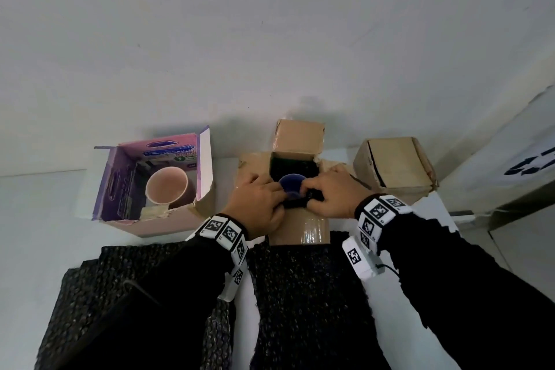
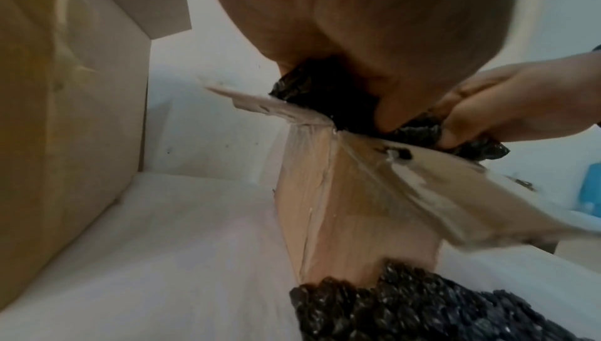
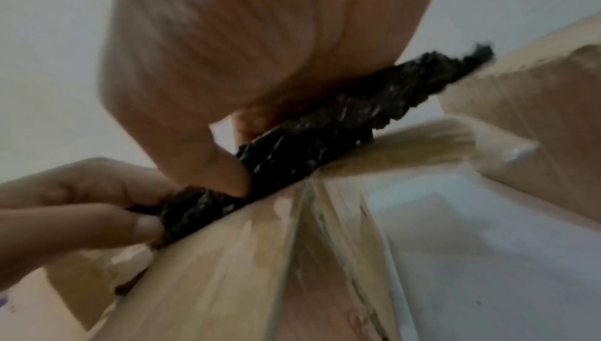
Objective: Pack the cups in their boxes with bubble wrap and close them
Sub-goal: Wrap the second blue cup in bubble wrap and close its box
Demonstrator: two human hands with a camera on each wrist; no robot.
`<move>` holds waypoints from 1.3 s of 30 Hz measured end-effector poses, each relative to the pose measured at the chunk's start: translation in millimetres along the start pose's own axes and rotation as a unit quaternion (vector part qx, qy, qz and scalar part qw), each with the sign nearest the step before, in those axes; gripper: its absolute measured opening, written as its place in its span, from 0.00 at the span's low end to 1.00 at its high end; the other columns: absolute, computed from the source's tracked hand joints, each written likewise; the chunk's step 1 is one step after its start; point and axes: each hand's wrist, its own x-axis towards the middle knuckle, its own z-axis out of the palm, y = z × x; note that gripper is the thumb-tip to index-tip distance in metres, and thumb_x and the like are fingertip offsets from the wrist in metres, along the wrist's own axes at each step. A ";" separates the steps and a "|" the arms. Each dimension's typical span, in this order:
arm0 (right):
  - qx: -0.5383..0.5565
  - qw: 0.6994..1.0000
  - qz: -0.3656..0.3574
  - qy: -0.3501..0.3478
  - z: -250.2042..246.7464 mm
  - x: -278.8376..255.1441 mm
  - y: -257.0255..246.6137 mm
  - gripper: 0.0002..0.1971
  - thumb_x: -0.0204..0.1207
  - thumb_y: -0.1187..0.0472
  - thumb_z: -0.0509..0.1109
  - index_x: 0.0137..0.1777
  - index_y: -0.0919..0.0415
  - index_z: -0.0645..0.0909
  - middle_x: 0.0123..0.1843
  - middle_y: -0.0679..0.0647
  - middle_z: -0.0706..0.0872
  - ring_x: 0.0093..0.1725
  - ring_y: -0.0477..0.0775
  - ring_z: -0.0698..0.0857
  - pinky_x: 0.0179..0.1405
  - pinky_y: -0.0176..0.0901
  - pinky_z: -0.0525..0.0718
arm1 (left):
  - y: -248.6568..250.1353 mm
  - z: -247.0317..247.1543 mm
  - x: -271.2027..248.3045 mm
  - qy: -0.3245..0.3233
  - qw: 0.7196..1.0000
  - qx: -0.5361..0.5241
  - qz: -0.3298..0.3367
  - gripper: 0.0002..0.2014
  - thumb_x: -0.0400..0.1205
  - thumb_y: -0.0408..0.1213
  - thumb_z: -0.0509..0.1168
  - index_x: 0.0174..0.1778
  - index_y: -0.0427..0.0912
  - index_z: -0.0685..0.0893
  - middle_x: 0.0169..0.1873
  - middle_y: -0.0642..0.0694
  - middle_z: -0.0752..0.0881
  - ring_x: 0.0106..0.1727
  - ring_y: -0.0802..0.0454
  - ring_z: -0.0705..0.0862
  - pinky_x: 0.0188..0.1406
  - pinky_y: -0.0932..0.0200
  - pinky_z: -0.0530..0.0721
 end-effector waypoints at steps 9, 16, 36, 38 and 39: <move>0.022 0.985 0.095 -0.142 -18.9 17.6 -0.9 0.14 0.79 0.44 0.62 0.44 0.46 0.87 0.39 0.44 0.84 0.53 0.51 0.78 0.61 0.55 0.60 | -4.3 -15.2 21.3 -0.098 0.993 0.028 -0.062 0.19 0.78 0.54 0.54 0.54 0.61 0.88 0.52 0.60 0.86 0.64 0.54 0.73 0.67 0.41 0.59; -0.061 0.985 0.080 -0.138 -19.0 34.0 -10.0 0.14 0.70 0.43 0.75 0.54 0.41 0.83 0.47 0.42 0.84 0.58 0.52 0.77 0.52 0.55 0.59 | -2.7 -21.0 33.7 -0.139 0.986 0.062 -0.073 0.16 0.79 0.57 0.62 0.63 0.67 0.81 0.53 0.58 0.84 0.64 0.50 0.72 0.66 0.40 0.60; -0.069 0.997 0.032 -0.029 0.0 19.6 -12.5 0.06 0.70 0.54 0.73 0.39 0.44 0.78 0.40 0.41 0.84 0.49 0.49 0.79 0.51 0.48 0.57 | -12.8 -2.3 10.8 0.028 0.999 0.001 0.034 0.22 0.76 0.63 0.54 0.40 0.58 0.92 0.40 0.57 0.84 0.53 0.47 0.78 0.61 0.36 0.68; -0.069 0.997 0.011 -0.032 -1.2 18.4 -12.8 0.06 0.70 0.57 0.73 0.42 0.43 0.82 0.44 0.41 0.87 0.51 0.49 0.81 0.48 0.45 0.53 | -13.3 -4.2 8.9 0.011 0.998 0.024 0.049 0.23 0.75 0.66 0.53 0.42 0.60 0.91 0.43 0.56 0.83 0.55 0.47 0.77 0.63 0.35 0.67; -0.067 0.997 0.004 -0.036 -3.1 16.9 -12.1 0.07 0.71 0.58 0.73 0.44 0.43 0.84 0.46 0.40 0.87 0.52 0.48 0.81 0.47 0.43 0.51 | -13.6 -4.3 7.9 0.006 0.998 0.039 0.055 0.24 0.75 0.67 0.52 0.44 0.62 0.91 0.44 0.56 0.82 0.55 0.47 0.76 0.64 0.35 0.66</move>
